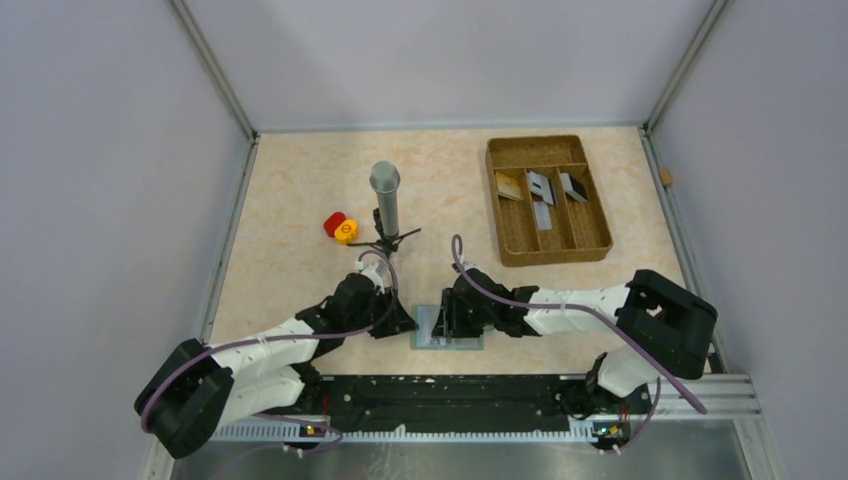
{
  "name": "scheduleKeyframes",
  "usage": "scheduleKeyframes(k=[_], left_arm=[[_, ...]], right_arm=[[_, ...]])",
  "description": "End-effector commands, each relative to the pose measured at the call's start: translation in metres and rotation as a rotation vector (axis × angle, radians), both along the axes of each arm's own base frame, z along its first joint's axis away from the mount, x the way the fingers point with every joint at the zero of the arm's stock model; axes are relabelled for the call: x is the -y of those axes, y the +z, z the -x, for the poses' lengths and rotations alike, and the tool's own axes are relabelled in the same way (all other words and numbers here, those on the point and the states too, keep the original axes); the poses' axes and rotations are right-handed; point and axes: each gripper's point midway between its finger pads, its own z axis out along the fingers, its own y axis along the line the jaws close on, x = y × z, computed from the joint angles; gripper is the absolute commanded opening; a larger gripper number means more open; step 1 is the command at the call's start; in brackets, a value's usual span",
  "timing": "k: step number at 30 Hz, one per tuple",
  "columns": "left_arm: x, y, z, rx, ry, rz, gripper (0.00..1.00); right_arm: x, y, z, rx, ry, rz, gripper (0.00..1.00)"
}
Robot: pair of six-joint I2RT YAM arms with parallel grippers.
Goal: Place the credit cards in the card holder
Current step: Insert the credit card into the card holder, then pick up the credit card from the storage box.
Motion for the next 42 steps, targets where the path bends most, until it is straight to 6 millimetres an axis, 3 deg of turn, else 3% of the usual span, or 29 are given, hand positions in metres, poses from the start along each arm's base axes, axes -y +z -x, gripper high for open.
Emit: scheduleKeyframes(k=[1, 13, 16, 18, 25, 29, 32, 34, 39, 42], left_arm=[[0.003, 0.002, 0.002, 0.01, -0.01, 0.029, 0.34], [0.008, 0.007, 0.003, 0.02, -0.018, 0.062, 0.3], [0.001, 0.006, -0.001, 0.032, 0.007, 0.024, 0.32], [-0.005, 0.008, -0.006, 0.041, 0.036, -0.015, 0.37], [-0.021, 0.022, -0.02, 0.092, 0.048, -0.125, 0.78], [-0.032, 0.039, -0.031, 0.11, 0.04, -0.179, 0.96], [-0.046, 0.058, -0.04, 0.139, 0.035, -0.217, 0.99], [-0.055, 0.073, -0.045, 0.158, 0.022, -0.223, 0.99], [-0.069, 0.113, -0.059, 0.209, -0.01, -0.227, 0.99], [-0.079, 0.13, -0.068, 0.253, -0.03, -0.288, 0.99]], right_arm=[[-0.021, 0.017, -0.004, 0.059, 0.041, -0.021, 0.42], [-0.04, 0.02, -0.013, 0.114, 0.086, -0.002, 0.38], [-0.022, 0.019, -0.018, 0.142, 0.061, 0.08, 0.4], [-0.011, 0.034, -0.025, 0.197, 0.041, 0.111, 0.44], [0.051, 0.092, -0.07, 0.379, -0.022, 0.285, 0.6], [0.109, 0.123, -0.113, 0.451, -0.137, 0.421, 0.61], [0.149, 0.142, -0.143, 0.476, -0.214, 0.474, 0.6], [0.174, 0.15, -0.163, 0.493, -0.264, 0.526, 0.51], [0.222, 0.14, -0.21, 0.464, -0.343, 0.7, 0.46], [0.238, 0.127, -0.238, 0.446, -0.37, 0.755, 0.42]])
